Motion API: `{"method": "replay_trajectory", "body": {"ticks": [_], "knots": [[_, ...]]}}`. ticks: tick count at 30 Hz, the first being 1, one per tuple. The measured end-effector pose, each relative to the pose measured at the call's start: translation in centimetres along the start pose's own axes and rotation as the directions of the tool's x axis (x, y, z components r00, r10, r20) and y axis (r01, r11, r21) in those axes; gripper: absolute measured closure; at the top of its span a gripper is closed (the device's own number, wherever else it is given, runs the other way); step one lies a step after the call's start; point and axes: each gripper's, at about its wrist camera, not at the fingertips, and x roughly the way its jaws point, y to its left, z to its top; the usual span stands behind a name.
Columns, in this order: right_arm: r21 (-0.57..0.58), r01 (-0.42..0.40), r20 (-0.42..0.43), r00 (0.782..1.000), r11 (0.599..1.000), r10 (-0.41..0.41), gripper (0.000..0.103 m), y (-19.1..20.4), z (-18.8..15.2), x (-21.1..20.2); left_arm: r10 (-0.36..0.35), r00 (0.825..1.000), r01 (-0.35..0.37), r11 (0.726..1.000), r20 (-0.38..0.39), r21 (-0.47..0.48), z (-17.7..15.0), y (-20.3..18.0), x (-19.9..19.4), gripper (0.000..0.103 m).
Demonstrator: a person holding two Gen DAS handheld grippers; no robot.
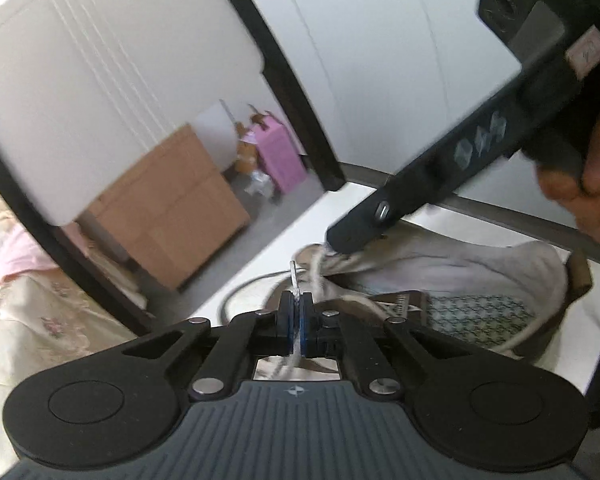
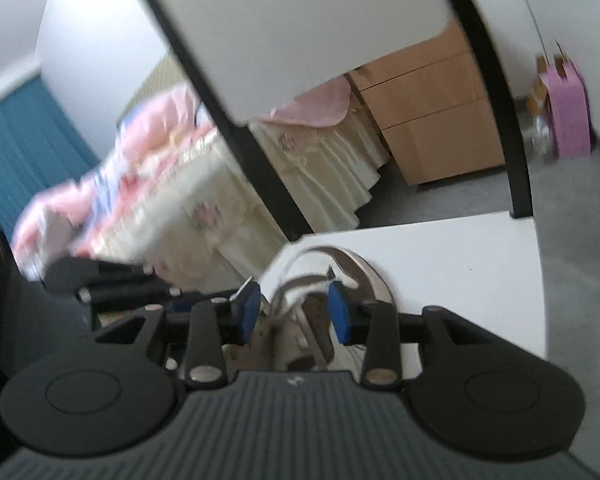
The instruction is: Lace up shoes with both hands
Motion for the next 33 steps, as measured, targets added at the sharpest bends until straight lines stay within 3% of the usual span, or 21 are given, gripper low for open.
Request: {"method": "replay_trajectory", "body": {"ticks": [3,5,9,12,15,33], "knots": [[-0.098,0.067,-0.015,0.998,0.993,-0.069,0.087,1.0,-0.6,0.8,0.017,1.0,-0.016,0.999,-0.017,0.05,0.0,-0.7,0.7,0.1],[-0.071,0.061,-0.006,0.998,0.996,-0.062,0.089,0.6,-0.7,0.9,0.02,1.0,-0.019,0.998,-0.022,0.062,0.2,-1.0,0.9,0.1],[0.187,-0.034,0.004,0.999,0.982,0.034,0.09,-2.8,-0.7,0.9,0.041,0.999,-0.038,0.993,-0.03,0.108,0.1,-2.6,0.7,0.1],[0.349,-0.112,0.029,0.994,0.93,0.109,0.09,-5.2,-1.2,0.8,0.066,0.997,-0.058,0.982,-0.035,0.179,0.2,-3.8,0.8,0.1],[0.432,-0.153,0.048,0.988,0.889,0.147,0.091,-6.0,-1.4,0.7,0.057,0.997,-0.047,0.982,-0.053,0.182,0.4,-4.1,1.6,0.1],[0.502,-0.186,0.072,0.982,0.844,0.173,0.091,-7.0,-1.4,0.9,0.081,0.993,-0.058,0.97,-0.09,0.236,1.8,-5.7,2.9,0.102]]}}
